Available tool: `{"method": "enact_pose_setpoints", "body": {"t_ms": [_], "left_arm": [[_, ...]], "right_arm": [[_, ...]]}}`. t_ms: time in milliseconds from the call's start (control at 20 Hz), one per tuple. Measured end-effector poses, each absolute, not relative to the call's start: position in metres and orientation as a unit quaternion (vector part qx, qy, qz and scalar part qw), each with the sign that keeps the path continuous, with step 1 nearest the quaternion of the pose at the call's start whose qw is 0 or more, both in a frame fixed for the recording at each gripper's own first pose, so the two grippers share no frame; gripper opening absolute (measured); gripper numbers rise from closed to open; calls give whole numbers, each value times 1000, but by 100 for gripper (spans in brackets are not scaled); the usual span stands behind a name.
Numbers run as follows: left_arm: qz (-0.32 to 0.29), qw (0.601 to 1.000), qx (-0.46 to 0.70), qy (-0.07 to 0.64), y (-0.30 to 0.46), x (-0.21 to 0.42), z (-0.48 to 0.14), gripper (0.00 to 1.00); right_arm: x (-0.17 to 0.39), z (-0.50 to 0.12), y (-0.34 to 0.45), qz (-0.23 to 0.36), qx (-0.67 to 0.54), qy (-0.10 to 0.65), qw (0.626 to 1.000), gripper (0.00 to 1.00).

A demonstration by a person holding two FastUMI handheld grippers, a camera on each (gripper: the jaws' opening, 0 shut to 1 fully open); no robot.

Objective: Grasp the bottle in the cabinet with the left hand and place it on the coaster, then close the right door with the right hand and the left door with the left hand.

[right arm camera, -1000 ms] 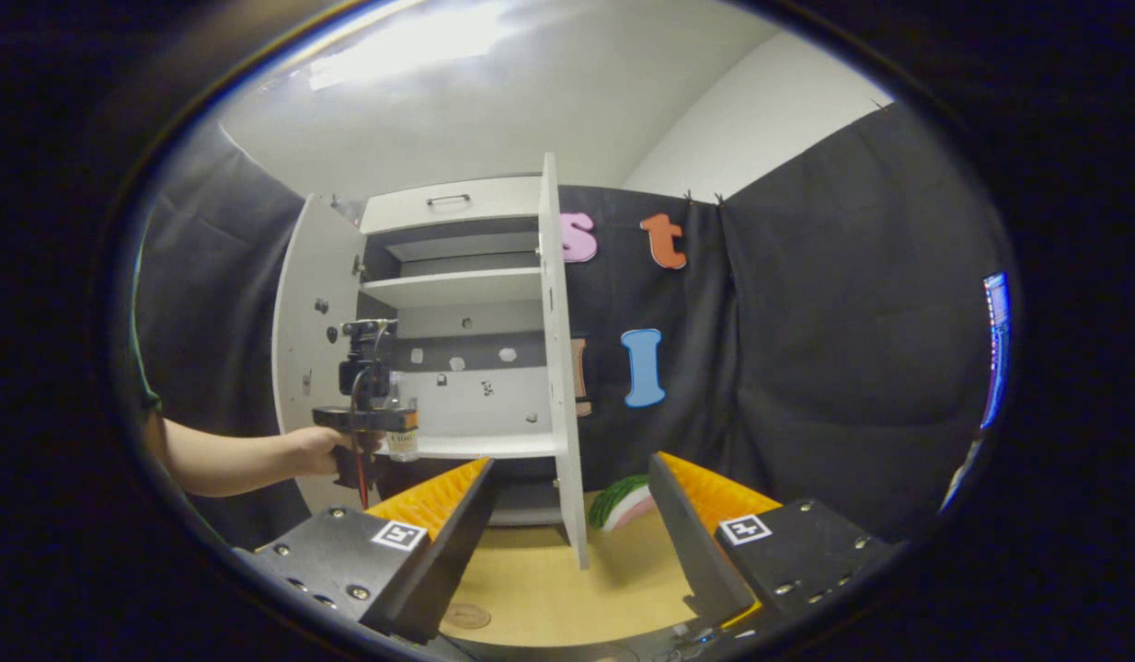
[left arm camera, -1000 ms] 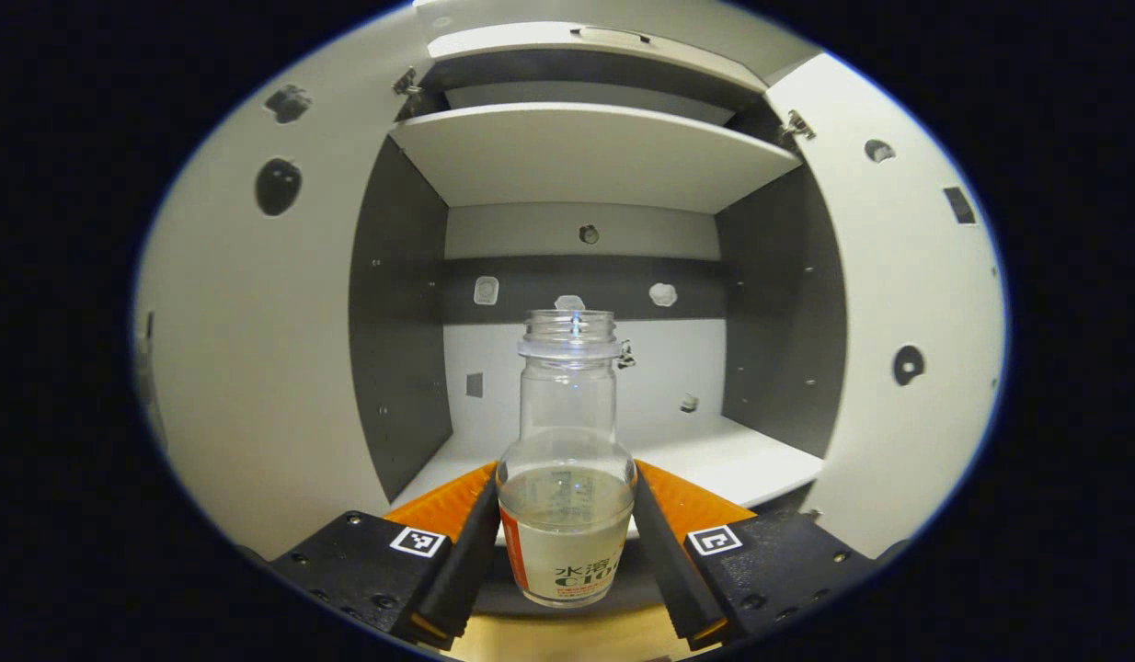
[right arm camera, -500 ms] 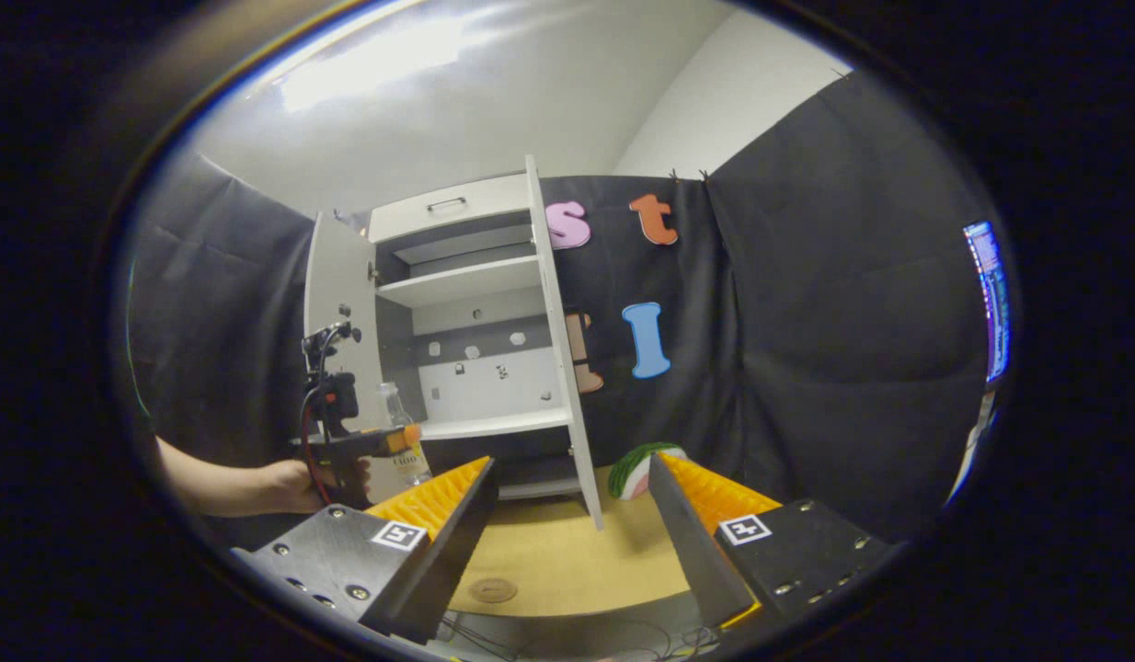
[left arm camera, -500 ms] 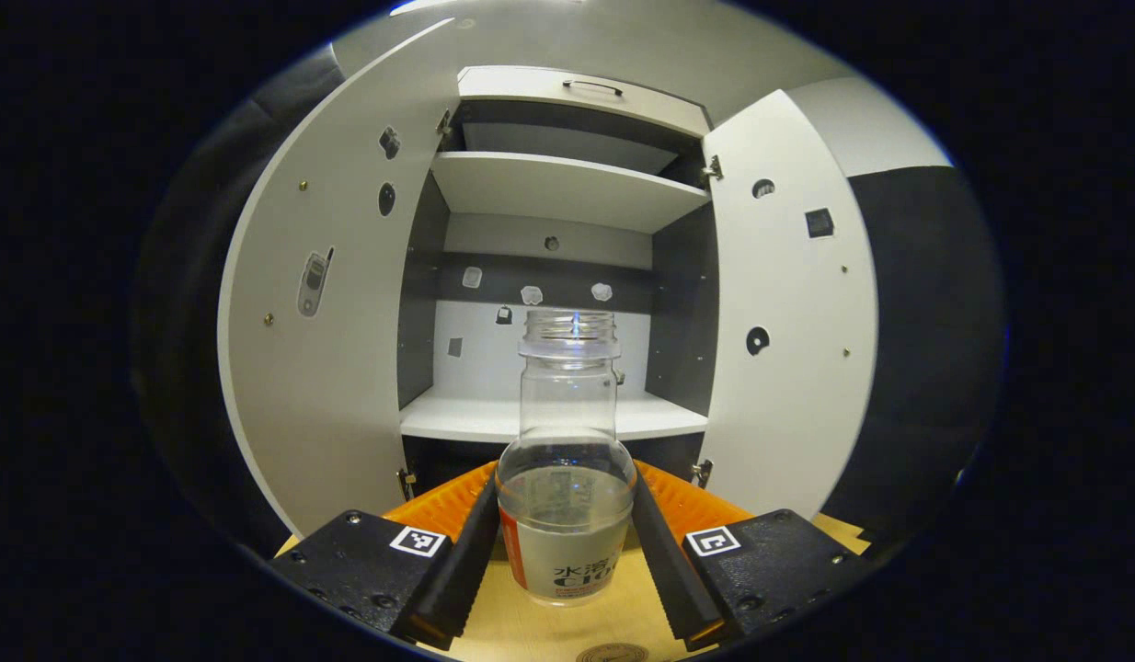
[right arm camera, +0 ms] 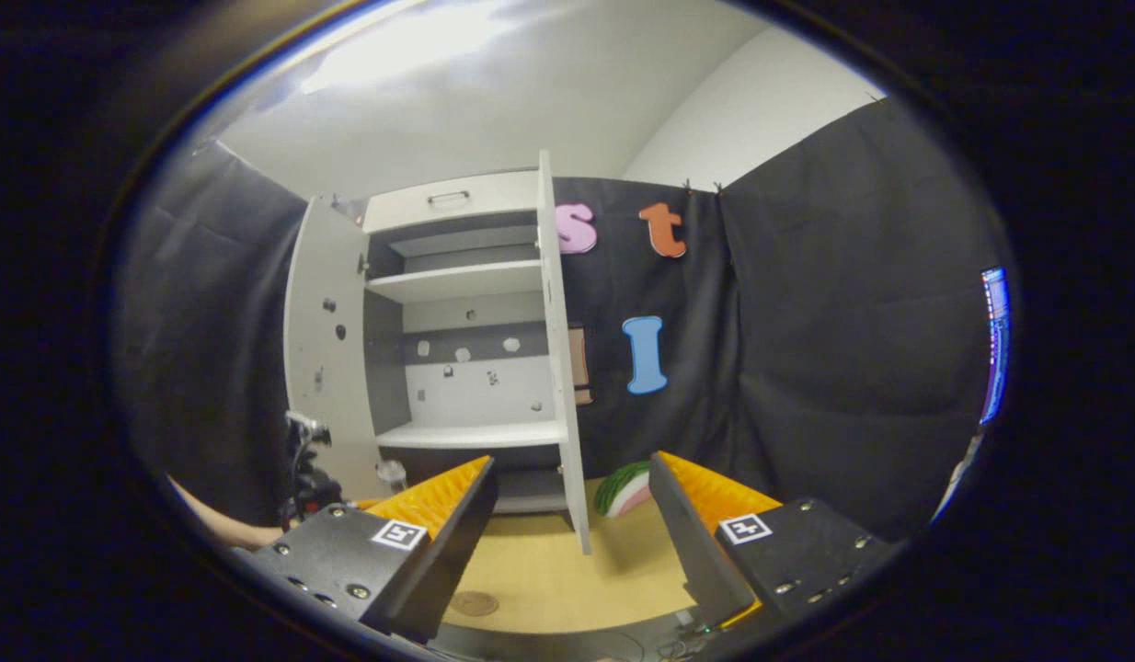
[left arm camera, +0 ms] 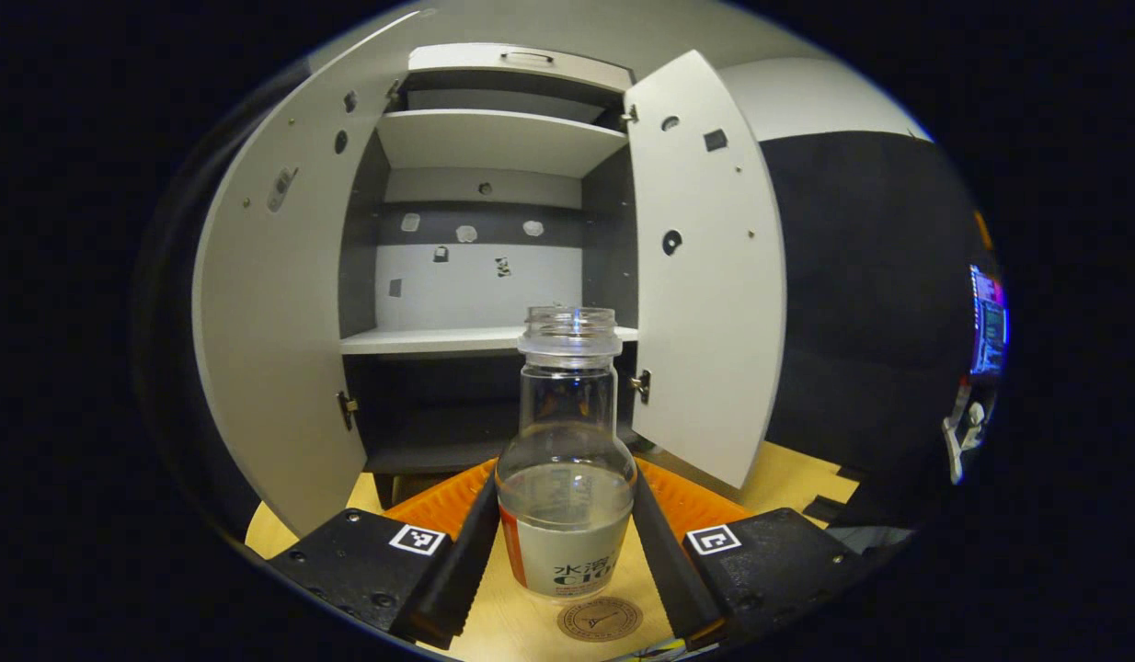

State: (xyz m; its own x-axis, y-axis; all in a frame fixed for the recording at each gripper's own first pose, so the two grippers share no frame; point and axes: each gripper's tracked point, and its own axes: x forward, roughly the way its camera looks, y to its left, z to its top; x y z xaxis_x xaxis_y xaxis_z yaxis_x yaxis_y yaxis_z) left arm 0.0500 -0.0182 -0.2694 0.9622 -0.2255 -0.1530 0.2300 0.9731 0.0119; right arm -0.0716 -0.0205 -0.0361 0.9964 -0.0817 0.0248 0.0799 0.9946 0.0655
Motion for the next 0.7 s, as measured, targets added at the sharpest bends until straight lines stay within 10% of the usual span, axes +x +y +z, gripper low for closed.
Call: {"method": "enact_pose_setpoints", "body": {"t_ms": [700], "left_arm": [[-185,976,22,115,-52,34,-413,81]], "right_arm": [[2,-65,52,7,31,13,999,100]]}}
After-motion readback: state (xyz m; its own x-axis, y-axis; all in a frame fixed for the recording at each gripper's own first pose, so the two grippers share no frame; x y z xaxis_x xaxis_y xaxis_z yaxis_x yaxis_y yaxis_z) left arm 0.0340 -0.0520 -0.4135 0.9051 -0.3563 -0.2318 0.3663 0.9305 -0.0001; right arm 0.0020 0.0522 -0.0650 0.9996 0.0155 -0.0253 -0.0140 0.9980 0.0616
